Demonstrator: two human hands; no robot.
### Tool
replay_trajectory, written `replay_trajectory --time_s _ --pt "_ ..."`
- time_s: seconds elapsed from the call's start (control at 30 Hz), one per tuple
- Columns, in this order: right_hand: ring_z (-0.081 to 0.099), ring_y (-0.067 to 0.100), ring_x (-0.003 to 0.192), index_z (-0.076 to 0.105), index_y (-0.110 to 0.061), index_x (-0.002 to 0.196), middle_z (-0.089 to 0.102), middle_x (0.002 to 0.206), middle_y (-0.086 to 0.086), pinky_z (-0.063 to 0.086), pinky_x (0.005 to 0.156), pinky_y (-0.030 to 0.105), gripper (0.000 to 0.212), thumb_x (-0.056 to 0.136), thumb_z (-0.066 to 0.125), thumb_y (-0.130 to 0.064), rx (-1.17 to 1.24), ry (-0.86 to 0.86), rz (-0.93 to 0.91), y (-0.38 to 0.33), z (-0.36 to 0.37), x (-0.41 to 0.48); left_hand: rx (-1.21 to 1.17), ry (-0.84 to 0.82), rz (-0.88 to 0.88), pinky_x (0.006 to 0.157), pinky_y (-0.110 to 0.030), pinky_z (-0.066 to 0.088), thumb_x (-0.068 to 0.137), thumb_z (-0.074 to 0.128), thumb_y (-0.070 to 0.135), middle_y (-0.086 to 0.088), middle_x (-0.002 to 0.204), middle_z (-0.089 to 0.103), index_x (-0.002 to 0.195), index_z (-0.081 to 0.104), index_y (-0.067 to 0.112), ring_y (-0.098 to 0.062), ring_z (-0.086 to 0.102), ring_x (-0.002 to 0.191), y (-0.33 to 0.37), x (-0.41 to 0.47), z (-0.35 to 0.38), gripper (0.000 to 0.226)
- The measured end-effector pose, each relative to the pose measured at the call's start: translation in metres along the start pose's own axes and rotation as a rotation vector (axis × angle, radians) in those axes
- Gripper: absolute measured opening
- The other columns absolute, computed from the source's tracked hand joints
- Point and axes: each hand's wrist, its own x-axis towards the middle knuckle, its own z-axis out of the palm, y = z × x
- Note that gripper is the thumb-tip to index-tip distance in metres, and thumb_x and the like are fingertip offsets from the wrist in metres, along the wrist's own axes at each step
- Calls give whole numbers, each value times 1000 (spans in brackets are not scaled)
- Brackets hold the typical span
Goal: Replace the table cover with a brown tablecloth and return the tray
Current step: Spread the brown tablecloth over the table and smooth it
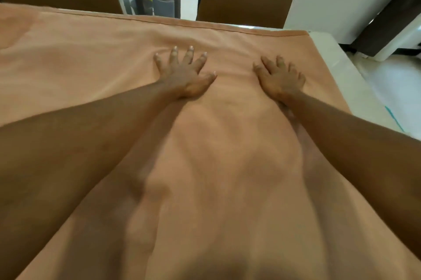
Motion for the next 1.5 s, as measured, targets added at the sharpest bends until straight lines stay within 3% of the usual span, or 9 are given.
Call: replay_trajectory --time_s 0.1,0.23,0.37,0.47,0.97,1.1,1.23,1.37,1.5 --pt "6 33 155 24 -44 155 11 169 -2 0 121 61 67 96 14 -73 81 -42 -34 5 -4 12 -206 45 52 115 -63 -9 89 26 79 3 167 11 156 13 44 -29 2 154 0 6 -7 77" --pt "32 22 147 42 -26 152 38 158 -5 20 123 46 71 96 37 -70 671 -81 -9 12 -25 8 -634 225 134 119 -56 23 95 48 59 2 157 40 150 41 31 -26 25 149 -32 -25 -27 62" --pt "49 24 133 57 -29 138 53 146 -1 34 115 53 54 95 42 -57 362 181 -195 -1 -1 -45 -224 108 53 115 -71 6 89 29 77 4 165 20 153 25 45 -35 9 152 -57 -68 -16 71" --pt "25 32 150 34 -42 152 26 165 1 13 117 63 61 97 25 -68 -14 76 -236 -16 27 -69 54 2 24 112 -74 -2 81 6 87 7 167 -3 152 3 54 -36 -4 153 -62 -67 1 78" --pt "12 30 154 28 -48 154 15 168 -3 8 119 62 73 88 25 -82 -42 38 -210 -30 3 40 63 -2 -92 107 -77 -7 74 8 94 11 167 -5 149 0 60 -42 -7 151 -58 48 -15 83" --pt "29 23 149 49 -40 145 37 160 -5 18 120 56 63 94 30 -72 191 -2 -305 -19 -8 49 68 -15 -86 108 -76 -7 73 9 96 9 167 -3 151 1 58 -41 -7 151 -60 56 -16 87" --pt "55 17 127 58 -21 139 59 139 -3 41 114 43 56 92 55 -51 869 -104 -131 -16 -21 32 -19 108 -14 115 -69 5 81 29 85 2 164 22 153 24 44 -33 18 150 -62 36 -16 83" --pt "58 12 121 62 -31 132 64 130 -9 44 109 38 47 90 57 -52 594 140 -191 -24 9 -37 -318 338 44 104 -45 43 85 43 61 -8 134 63 135 58 27 -33 58 121 -66 -6 -10 61" --pt "22 22 152 31 -40 154 25 165 -3 16 121 56 61 99 25 -66 0 86 -351 -37 39 -132 -129 185 117 113 -55 31 87 32 66 -7 150 49 138 55 27 -29 44 138 -83 -73 -9 69"
